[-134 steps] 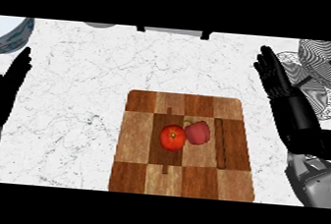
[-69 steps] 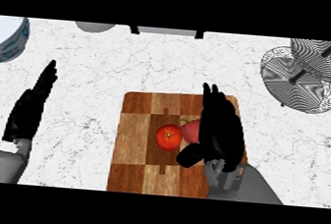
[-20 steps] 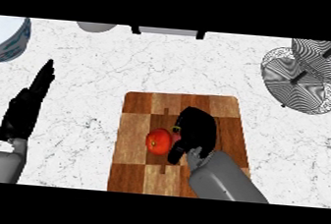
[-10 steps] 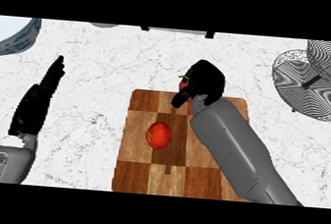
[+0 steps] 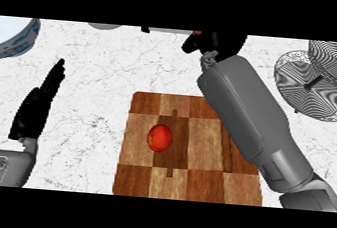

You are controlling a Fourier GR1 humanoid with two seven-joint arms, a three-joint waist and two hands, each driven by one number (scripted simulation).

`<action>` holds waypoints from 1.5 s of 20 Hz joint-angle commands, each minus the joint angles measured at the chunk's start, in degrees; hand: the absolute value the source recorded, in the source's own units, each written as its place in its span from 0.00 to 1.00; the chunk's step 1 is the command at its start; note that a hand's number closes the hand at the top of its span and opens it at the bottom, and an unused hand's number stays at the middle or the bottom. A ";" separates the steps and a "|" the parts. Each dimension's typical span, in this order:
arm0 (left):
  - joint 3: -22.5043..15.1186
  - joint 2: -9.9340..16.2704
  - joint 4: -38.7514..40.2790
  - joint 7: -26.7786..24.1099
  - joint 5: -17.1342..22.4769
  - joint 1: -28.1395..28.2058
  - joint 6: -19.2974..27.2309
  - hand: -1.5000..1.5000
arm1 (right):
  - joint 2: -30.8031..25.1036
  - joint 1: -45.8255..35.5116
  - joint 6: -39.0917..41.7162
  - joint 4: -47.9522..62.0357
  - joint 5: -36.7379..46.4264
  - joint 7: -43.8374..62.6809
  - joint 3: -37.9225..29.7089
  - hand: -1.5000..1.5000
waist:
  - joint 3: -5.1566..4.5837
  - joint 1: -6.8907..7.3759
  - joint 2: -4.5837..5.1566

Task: Pick the bell pepper from the cutting board and place it in the tiered basket

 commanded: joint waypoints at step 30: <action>2.10 -1.43 0.06 0.22 -1.51 0.10 -1.09 0.50 | -23.43 -13.13 12.34 22.59 16.13 -8.14 -6.91 1.00 | 0.05 -1.88 -0.25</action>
